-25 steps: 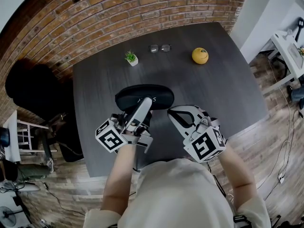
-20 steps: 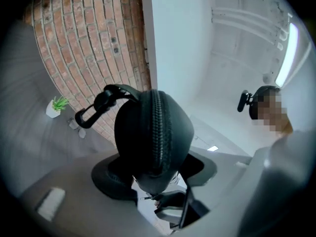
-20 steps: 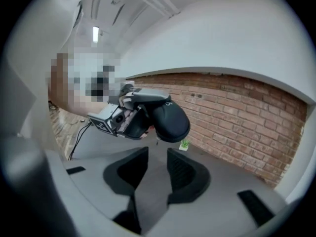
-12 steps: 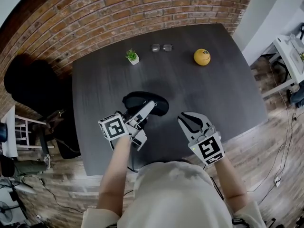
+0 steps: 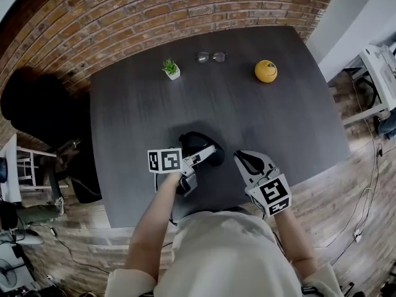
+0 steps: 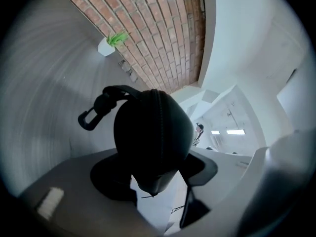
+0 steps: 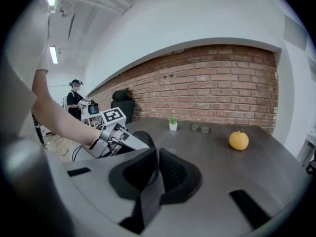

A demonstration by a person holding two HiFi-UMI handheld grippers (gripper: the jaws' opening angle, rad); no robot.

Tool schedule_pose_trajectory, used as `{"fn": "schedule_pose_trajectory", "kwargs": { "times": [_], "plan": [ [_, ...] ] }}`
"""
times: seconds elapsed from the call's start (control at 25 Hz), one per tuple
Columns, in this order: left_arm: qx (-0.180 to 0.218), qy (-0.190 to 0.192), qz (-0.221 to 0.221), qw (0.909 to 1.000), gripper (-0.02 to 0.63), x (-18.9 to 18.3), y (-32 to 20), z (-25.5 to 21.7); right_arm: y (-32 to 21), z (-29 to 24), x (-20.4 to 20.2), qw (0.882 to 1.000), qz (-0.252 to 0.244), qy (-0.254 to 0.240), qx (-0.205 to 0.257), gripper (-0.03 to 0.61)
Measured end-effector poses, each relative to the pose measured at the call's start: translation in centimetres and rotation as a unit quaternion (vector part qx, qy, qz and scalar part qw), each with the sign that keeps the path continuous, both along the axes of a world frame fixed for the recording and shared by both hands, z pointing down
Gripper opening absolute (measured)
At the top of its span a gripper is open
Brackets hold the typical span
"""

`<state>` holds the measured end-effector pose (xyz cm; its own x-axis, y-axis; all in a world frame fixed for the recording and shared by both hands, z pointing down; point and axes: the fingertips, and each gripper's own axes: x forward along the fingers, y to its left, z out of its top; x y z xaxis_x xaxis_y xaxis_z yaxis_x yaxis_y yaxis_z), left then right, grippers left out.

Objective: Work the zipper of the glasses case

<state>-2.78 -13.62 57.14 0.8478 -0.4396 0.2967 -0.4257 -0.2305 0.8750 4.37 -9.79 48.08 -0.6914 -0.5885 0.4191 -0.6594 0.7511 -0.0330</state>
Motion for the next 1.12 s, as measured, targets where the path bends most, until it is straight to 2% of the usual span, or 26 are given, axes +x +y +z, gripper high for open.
{"fn": "schedule_pose_trajectory", "kwargs": {
  "times": [0.2,0.32,0.4,0.64,0.8,0.88,1.0,1.12],
  "plan": [
    [-0.032,-0.013,0.038,0.9987,0.255,1.3,1.0,2.1,-0.4,0.8,-0.3,1.0,-0.007,0.005,-0.011,0.023],
    [-0.042,-0.022,0.038,0.9981,0.258,1.3,0.8,2.6,-0.8,1.0,-0.4,1.0,-0.011,0.006,-0.012,0.021],
    [-0.041,-0.047,0.034,0.9975,0.265,0.9,0.4,2.9,-0.9,1.1,-0.5,1.0,-0.014,0.005,-0.014,0.02],
    [-0.036,-0.149,0.002,0.9881,0.369,-1.2,-0.6,4.1,-0.8,1.3,-0.7,1.0,-0.022,0.002,-0.019,0.02],
    [-0.049,-0.172,-0.029,0.9834,0.387,-1.8,-0.9,4.4,-0.5,1.3,-0.7,0.999,-0.028,0.0,-0.019,0.019],
    [-0.054,-0.191,-0.053,0.9786,0.401,-2.3,-1.2,4.6,-0.4,1.2,-0.7,0.999,-0.031,-0.001,-0.017,0.02],
    [-0.052,-0.24,-0.093,0.9648,0.43,-3.8,-1.6,5.0,-0.1,0.8,-0.5,0.999,-0.032,-0.006,-0.015,0.02],
    [-0.042,-0.278,-0.104,0.9538,0.448,-4.7,-1.5,4.8,0.3,0.4,-0.3,0.999,-0.034,-0.01,-0.012,0.02]
  ]
}}
